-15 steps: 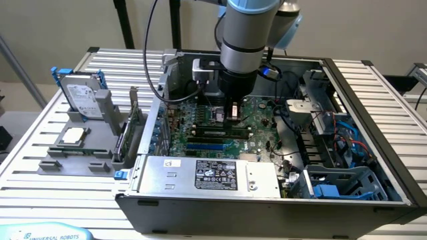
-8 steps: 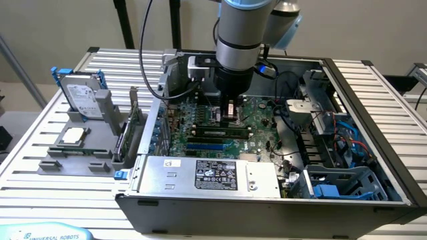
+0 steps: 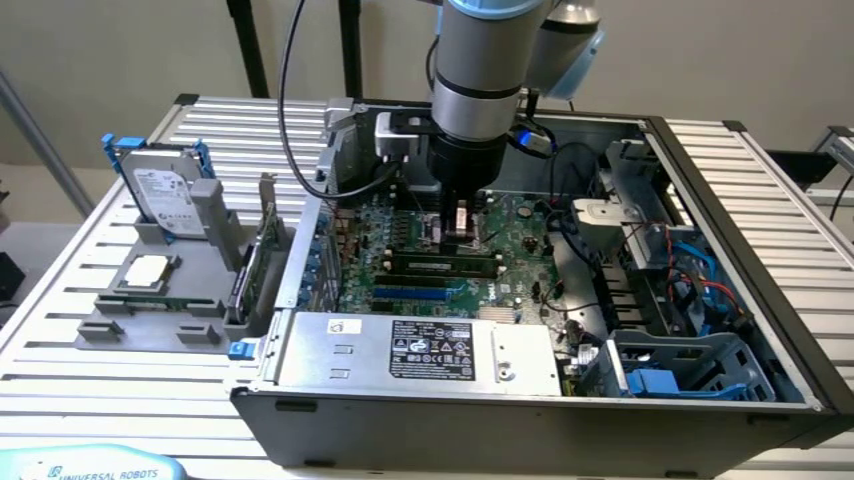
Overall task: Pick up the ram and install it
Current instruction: 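Press down the ram until it locks into place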
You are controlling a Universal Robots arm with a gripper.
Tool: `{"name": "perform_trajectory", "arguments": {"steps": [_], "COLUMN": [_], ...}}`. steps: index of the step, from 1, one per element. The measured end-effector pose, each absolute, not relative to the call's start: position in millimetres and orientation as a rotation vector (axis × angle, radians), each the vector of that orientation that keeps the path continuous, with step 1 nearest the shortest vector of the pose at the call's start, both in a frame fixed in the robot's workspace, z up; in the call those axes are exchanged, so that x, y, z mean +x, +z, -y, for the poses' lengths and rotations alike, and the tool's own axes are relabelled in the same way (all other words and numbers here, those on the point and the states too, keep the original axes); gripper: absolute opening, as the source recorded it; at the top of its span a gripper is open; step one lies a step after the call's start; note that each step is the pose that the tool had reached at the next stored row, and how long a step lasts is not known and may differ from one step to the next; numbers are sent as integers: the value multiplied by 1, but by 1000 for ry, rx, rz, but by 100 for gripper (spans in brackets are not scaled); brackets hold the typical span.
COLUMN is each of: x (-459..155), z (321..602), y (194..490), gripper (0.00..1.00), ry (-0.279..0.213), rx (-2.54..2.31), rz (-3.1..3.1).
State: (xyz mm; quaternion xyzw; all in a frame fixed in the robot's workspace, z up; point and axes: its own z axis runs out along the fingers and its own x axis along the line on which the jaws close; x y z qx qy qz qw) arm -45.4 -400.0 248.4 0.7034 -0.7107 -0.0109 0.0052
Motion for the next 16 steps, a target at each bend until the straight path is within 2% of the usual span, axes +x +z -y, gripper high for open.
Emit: {"name": "perform_trajectory", "arguments": {"steps": [16], "x": [-46], "z": [391], "y": [240], "gripper": [11], "ry": [-33], "rx": [2202], "rz": [2225]}}
